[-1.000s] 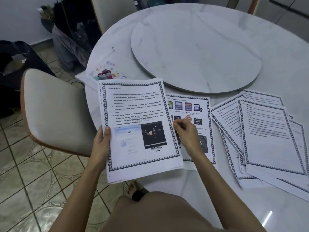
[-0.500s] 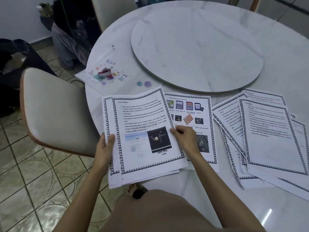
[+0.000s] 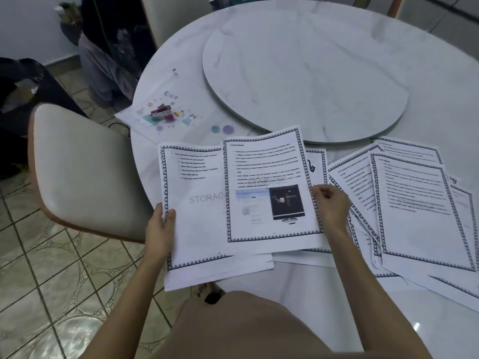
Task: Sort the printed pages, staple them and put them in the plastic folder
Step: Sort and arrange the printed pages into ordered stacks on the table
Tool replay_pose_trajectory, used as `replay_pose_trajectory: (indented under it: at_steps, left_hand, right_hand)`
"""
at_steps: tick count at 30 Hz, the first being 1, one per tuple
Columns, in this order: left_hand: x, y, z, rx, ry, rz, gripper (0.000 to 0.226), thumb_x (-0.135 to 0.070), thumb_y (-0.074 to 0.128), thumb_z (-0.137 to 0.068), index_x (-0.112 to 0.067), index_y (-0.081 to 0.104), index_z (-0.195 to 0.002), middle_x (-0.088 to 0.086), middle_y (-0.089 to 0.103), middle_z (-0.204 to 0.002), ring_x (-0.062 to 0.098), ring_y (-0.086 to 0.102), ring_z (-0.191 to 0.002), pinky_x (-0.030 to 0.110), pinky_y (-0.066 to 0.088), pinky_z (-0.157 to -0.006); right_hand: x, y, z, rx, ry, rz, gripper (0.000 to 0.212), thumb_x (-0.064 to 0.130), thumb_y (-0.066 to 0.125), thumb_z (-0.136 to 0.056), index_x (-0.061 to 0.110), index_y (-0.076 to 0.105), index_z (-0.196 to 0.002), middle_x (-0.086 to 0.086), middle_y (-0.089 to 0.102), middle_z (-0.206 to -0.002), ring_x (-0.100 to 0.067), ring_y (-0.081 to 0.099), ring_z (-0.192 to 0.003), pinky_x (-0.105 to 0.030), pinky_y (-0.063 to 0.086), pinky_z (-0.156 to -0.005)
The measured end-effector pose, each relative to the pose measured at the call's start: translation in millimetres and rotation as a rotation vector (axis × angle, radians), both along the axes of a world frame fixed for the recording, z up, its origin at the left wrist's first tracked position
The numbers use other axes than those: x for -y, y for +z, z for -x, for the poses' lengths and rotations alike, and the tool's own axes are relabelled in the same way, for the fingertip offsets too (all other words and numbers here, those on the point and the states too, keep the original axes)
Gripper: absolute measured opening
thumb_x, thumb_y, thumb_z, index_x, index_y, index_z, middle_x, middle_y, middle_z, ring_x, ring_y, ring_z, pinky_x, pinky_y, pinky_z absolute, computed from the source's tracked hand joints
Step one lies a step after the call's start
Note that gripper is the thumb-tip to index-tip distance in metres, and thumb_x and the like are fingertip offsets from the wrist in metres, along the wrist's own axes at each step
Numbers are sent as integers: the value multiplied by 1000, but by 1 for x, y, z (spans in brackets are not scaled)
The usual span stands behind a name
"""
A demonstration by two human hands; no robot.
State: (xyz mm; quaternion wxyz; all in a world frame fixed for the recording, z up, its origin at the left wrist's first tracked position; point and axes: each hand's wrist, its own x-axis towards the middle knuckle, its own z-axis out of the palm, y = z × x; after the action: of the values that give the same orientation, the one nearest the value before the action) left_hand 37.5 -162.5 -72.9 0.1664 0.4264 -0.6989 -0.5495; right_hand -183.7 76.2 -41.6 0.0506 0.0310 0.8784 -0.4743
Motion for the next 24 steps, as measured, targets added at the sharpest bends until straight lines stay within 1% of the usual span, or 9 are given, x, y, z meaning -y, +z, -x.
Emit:
replay_pose_trajectory:
  at_steps: [3, 6, 9, 11, 15, 19, 21, 22, 24]
  left_hand:
    - [3, 8, -1, -36, 4, 25, 27, -16, 41, -98, -7, 50, -121, 6, 60, -111, 25, 58, -102, 39, 47, -91]
    - [8, 23, -3, -102, 49, 52, 23, -15, 42, -97, -10, 51, -118, 4, 60, -106, 18, 57, -93, 34, 45, -83]
    - [18, 34, -10, -169, 118, 88, 16, -15, 42, -97, -16, 49, -111, -9, 57, -94, -1, 55, -80, 18, 48, -68]
    - [26, 39, -15, -191, 173, 118, 9, -15, 42, -98, -18, 49, -101, -12, 54, -90, -9, 55, -73, 9, 46, -62]
    - [39, 43, -24, -238, 237, 131, 13, -16, 41, -98, -25, 50, -96, -13, 55, -93, -1, 52, -80, 8, 47, -64]
    - [37, 46, -21, -274, 224, 89, 15, -18, 41, -98, -28, 52, -95, -9, 57, -98, -1, 54, -82, 7, 49, -65]
    - [33, 45, -17, -284, 207, 58, 13, -19, 41, -98, -23, 51, -104, 0, 59, -106, 4, 56, -86, 12, 51, -66]
    - [30, 45, -14, -287, 196, 52, 15, -19, 41, -98, -20, 50, -110, 2, 58, -109, 4, 56, -86, 11, 52, -66]
    - [24, 45, -9, -299, 172, 36, 19, -18, 41, -98, -17, 47, -116, -3, 59, -107, -3, 59, -82, 6, 50, -64]
  right_hand:
    - [-16, -1, 6, -9, -49, -34, 18, 10, 59, -87, 0, 68, -99, -13, 67, -92, -16, 56, -82, -23, 41, -78]
    - [-28, -7, 6, -8, -73, -67, 18, 9, 57, -88, 0, 68, -99, -18, 69, -95, -18, 55, -82, -24, 40, -78]
    - [-36, -13, 3, 35, -78, -93, 18, 10, 56, -88, 1, 66, -99, -19, 68, -98, -18, 55, -83, -25, 40, -77]
    - [-39, -14, 2, 33, -80, -105, 19, 10, 55, -88, 1, 66, -100, -18, 68, -98, -18, 55, -83, -24, 39, -78]
    - [-36, -12, 0, 16, -72, -114, 16, 7, 56, -87, 0, 65, -97, -15, 67, -94, -17, 53, -81, -17, 35, -71]
    - [-35, -12, -1, -3, -53, -129, 13, 4, 56, -86, 0, 65, -93, -16, 66, -92, -19, 54, -80, -23, 39, -74]
    - [-34, -12, -3, -18, -42, -135, 11, 3, 56, -86, -1, 64, -92, -17, 65, -92, -19, 53, -79, -27, 43, -75]
    - [-34, -13, -4, -39, -39, -139, 10, 3, 56, -85, 0, 63, -92, -18, 64, -94, -19, 53, -79, -29, 44, -76]
    - [-30, -10, -6, -105, -39, -152, 12, 4, 57, -86, 1, 61, -97, -18, 60, -102, -18, 51, -80, -26, 39, -74]
